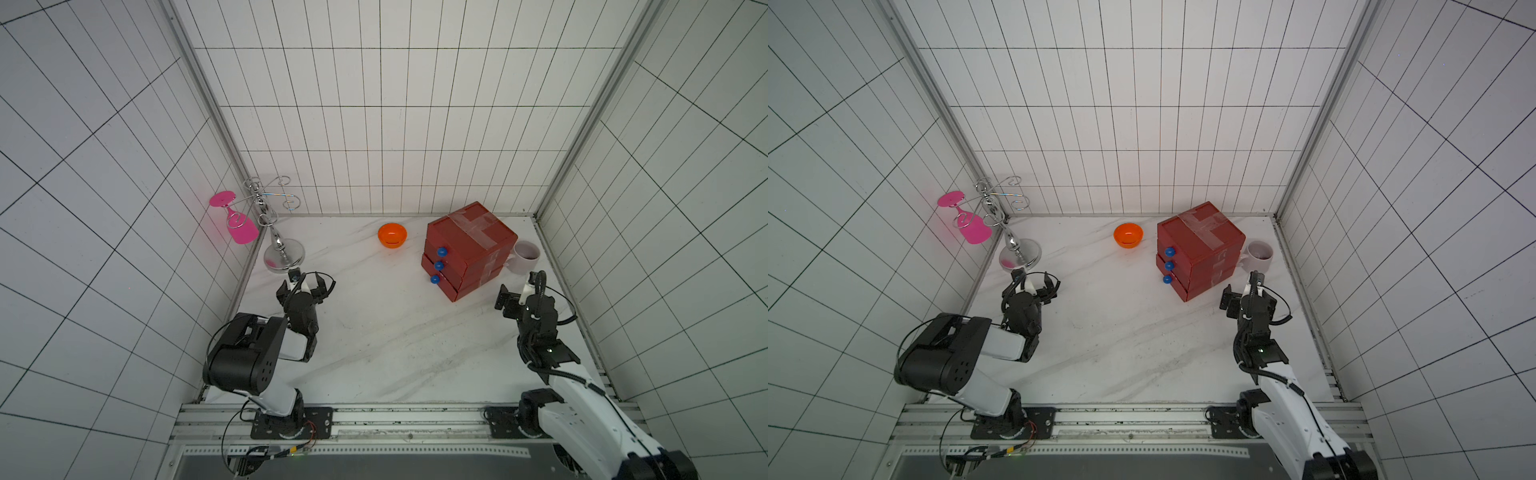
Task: Place the fruit knives into the drawer by color
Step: Reset both arms
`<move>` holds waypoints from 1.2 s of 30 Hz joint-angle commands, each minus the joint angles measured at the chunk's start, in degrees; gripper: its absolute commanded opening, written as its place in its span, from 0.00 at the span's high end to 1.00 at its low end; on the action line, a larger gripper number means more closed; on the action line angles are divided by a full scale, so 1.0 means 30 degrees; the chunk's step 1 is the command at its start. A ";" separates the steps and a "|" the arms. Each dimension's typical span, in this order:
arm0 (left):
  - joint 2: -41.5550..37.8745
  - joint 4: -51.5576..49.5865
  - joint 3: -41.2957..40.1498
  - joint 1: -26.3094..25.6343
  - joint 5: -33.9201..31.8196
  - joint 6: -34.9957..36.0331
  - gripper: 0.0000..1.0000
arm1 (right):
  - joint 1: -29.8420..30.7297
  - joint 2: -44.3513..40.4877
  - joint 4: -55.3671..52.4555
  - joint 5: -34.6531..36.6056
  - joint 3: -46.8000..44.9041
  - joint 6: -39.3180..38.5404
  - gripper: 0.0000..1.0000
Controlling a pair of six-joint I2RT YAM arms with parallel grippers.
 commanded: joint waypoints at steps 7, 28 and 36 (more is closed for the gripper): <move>-0.0461 -0.2983 0.1992 0.0072 0.0846 0.0404 0.02 | -0.0798 0.7323 0.8972 -0.0899 -0.0128 -0.1632 0.01; -0.0437 -0.2941 0.2021 0.0016 0.0816 0.0486 0.02 | -0.2700 1.2649 1.0688 -0.3834 0.2108 -0.1278 0.01; -0.0400 -0.2923 0.2036 0.0035 0.0816 0.0486 0.02 | -0.2697 1.2722 1.0850 -0.3840 0.2086 -0.1281 0.01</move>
